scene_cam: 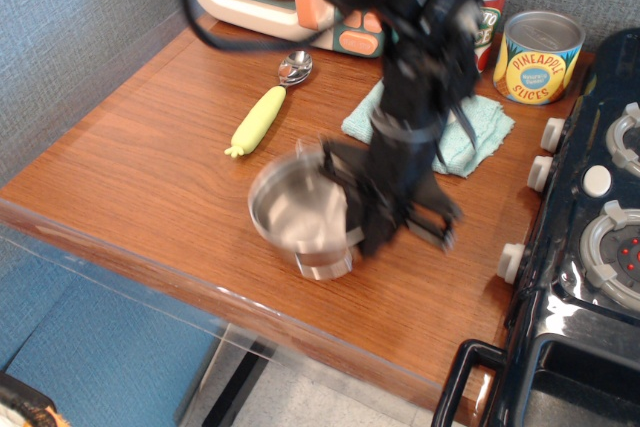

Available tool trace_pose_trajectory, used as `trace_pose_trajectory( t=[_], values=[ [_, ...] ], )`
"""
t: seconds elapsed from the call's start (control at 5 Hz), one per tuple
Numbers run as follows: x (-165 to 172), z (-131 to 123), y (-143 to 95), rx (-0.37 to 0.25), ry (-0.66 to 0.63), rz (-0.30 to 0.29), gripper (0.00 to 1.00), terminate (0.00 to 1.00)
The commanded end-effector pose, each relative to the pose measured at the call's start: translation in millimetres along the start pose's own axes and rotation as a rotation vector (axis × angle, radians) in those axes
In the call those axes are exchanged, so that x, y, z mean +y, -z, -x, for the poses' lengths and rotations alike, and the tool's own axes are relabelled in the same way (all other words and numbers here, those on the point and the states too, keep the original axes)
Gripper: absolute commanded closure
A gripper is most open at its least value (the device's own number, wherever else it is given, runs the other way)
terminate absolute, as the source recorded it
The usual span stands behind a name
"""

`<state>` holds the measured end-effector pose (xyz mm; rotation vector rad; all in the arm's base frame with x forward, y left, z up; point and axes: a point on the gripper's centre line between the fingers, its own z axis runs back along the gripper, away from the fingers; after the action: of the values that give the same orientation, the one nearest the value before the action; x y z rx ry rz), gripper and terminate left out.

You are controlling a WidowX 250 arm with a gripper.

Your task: Put the pot on the left bottom corner of the table.

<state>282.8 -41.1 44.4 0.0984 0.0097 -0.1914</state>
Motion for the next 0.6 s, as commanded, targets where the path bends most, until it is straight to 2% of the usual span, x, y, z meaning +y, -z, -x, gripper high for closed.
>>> trace_pose_trajectory(
  t=[0.0,0.2,0.4],
  values=[
    [106.2,7.8,-23.1,-0.07,-0.187,-0.017,1.0,0.0],
    [143.3,20.6,-4.9,-0.042,-0.232,-0.005,1.0,0.0],
    [168.2,28.6,7.7,0.004,-0.261,-0.022,1.0,0.0]
  ],
)
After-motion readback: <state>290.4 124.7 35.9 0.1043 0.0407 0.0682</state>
